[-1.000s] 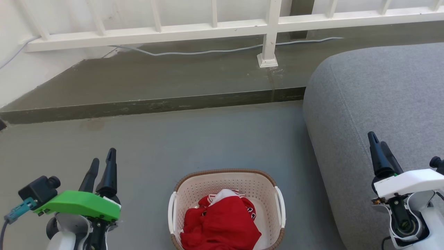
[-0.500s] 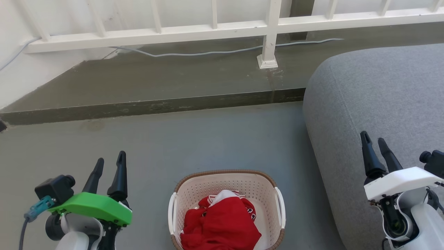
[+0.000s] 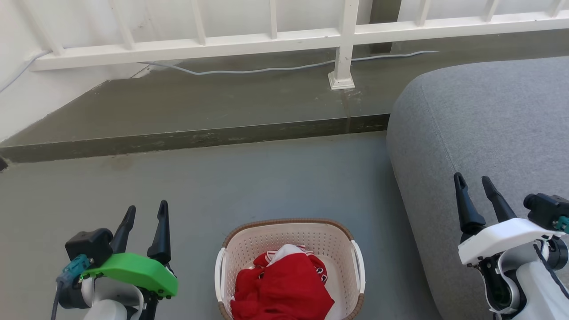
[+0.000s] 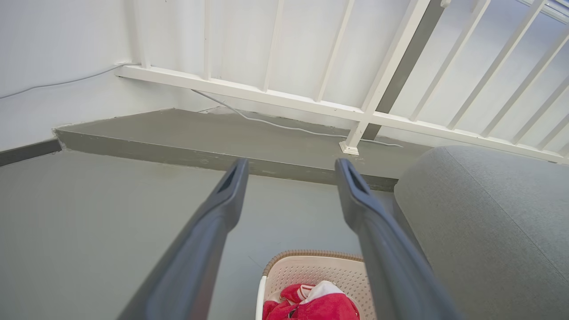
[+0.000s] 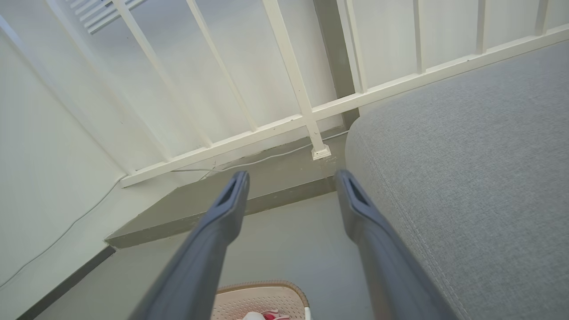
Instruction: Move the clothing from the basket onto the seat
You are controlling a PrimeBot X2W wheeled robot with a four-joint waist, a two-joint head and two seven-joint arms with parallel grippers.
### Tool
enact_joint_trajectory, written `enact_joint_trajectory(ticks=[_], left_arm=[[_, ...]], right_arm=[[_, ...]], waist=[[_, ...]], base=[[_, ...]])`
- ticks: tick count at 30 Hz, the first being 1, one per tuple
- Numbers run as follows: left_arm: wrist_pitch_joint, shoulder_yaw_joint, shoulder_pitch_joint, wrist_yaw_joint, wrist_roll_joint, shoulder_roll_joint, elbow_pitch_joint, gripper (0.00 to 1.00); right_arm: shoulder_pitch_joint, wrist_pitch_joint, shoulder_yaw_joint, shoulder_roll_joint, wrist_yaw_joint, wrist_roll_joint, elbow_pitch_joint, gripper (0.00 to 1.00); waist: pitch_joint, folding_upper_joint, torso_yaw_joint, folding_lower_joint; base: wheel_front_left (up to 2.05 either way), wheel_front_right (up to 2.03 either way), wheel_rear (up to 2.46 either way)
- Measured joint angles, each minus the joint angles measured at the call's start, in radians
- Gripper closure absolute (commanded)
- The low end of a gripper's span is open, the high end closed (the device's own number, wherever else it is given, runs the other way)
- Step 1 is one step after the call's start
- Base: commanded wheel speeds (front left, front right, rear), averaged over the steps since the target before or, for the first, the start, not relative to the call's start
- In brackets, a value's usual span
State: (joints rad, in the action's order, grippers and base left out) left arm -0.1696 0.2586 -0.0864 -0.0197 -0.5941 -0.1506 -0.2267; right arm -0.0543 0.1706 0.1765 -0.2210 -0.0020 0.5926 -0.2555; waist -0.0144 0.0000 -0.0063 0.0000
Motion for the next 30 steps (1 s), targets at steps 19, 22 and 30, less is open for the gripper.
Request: enact_joint_trajectory(ticks=[19, 22, 30], left_arm=[[-0.073, 0.047, 0.0, -0.046, 0.218, -0.002, -0.054, 0.0], [-0.082, 0.06, -0.001, -0.052, 0.252, -0.002, -0.057, 0.0], [-0.082, 0.063, -0.002, -0.053, 0.254, -0.002, -0.067, 0.0]], right_arm=[[0.0, 0.07, 0.059, -0.022, -0.027, -0.245, -0.007, 0.0], [0.0, 0.08, 0.064, -0.028, -0.028, -0.277, -0.008, 0.0], [0.0, 0.08, 0.06, -0.025, -0.028, -0.28, -0.007, 0.0]], waist=[[-0.001, 0.0, -0.006, 0.0], [0.0, 0.0, -0.006, 0.0], [0.001, 0.0, -0.007, 0.0]], base=[[0.0, 0.0, 0.0], [0.0, 0.0, 0.0], [0.0, 0.0, 0.0]])
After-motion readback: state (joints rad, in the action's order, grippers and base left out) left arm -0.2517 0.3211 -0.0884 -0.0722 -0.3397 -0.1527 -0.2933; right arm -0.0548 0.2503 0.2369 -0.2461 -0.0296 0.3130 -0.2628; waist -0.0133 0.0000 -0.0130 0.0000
